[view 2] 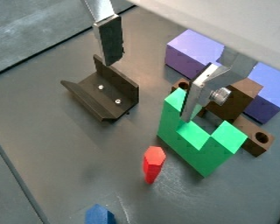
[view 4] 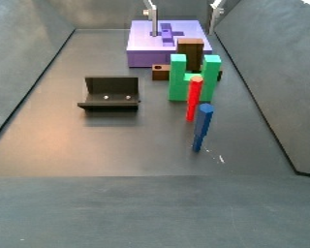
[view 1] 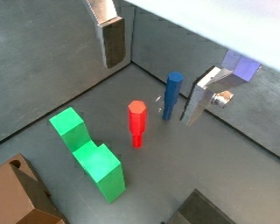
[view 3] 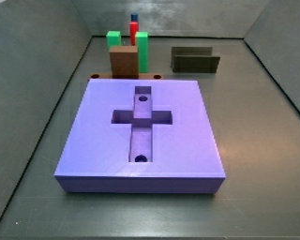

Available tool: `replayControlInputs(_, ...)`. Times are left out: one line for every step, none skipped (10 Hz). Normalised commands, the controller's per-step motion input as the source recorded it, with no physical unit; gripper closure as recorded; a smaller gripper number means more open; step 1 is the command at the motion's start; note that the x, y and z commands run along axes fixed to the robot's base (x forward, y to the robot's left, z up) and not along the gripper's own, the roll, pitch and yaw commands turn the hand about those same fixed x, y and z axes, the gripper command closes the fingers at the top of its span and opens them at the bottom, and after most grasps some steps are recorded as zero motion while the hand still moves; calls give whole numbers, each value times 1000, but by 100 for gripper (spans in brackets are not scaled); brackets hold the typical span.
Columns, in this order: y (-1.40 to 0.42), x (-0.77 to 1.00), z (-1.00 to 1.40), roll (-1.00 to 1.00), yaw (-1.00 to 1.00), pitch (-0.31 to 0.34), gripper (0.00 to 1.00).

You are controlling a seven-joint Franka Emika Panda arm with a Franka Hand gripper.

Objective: Pick up the green object. Move up. Move to above the board. Insert the green object.
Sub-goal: Pick up the green object.

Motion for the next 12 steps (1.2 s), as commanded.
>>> replayControlInputs(-31,0,-83,0,3,0,0)
replayControlInputs(-14,0,-97,-11,0,0,0)
replayControlInputs(-129,0,-114,-3,0,0,0)
replayControlInputs(-291,0,-86,0,0,0,0)
replayControlInputs(-337,0,-154,0,0,0,0)
replayControlInputs(-154,0,-220,-43,0,0,0)
replayControlInputs(-9,0,-186,-24,0,0,0)
replayControlInputs(-123,0,-120,0,0,0,0)
replayControlInputs(-386,100,-69,0,0,0,0)
replayControlInputs(-363,300,-380,0,-29,0,0)
replayControlInputs(-257,294,-554,-14,-6,0,0)
replayControlInputs(-280,357,-543,-51,0,0,0)
